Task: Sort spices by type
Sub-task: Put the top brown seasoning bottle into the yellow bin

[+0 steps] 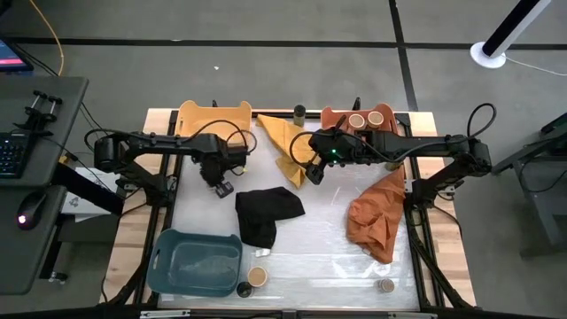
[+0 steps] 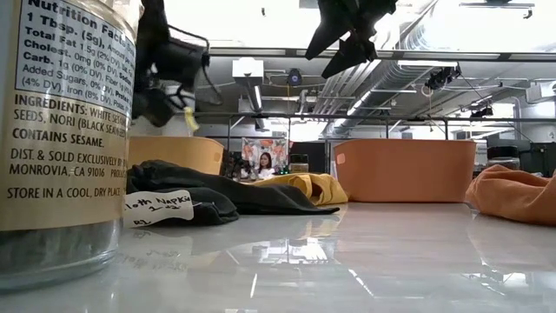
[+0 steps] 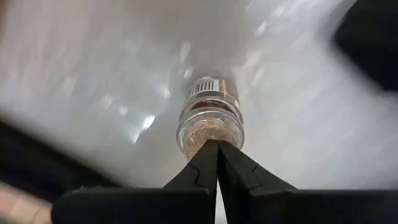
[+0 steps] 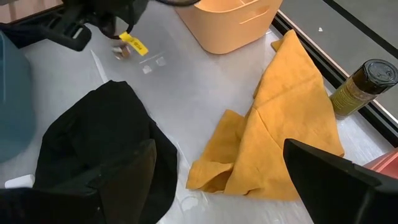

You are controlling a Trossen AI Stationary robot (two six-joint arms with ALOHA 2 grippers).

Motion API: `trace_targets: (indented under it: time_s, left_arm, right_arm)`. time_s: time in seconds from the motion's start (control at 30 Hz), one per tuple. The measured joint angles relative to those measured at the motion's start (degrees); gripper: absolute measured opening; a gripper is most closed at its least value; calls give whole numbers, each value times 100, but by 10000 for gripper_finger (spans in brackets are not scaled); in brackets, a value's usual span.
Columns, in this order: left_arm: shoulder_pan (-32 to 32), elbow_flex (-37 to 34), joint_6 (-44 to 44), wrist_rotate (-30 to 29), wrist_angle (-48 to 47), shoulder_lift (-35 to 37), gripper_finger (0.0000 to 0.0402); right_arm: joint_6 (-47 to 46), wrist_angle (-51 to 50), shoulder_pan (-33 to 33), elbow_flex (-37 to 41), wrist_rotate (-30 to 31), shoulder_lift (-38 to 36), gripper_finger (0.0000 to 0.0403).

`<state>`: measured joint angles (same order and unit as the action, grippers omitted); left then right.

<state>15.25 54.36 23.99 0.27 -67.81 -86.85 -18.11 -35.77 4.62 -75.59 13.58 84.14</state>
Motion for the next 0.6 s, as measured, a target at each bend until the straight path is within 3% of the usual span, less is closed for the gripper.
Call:
trace_targets:
  time_s: [0.43, 0.6]
  left_arm:
    - [-2, 92, 144, 188, 2787, -37, 0]
    - [34, 315, 16, 203, 2700, -37, 0]
  right_arm:
    - [-2, 0, 0, 0, 0, 2, 348]
    - [-2, 2, 0, 0, 0, 2, 348]
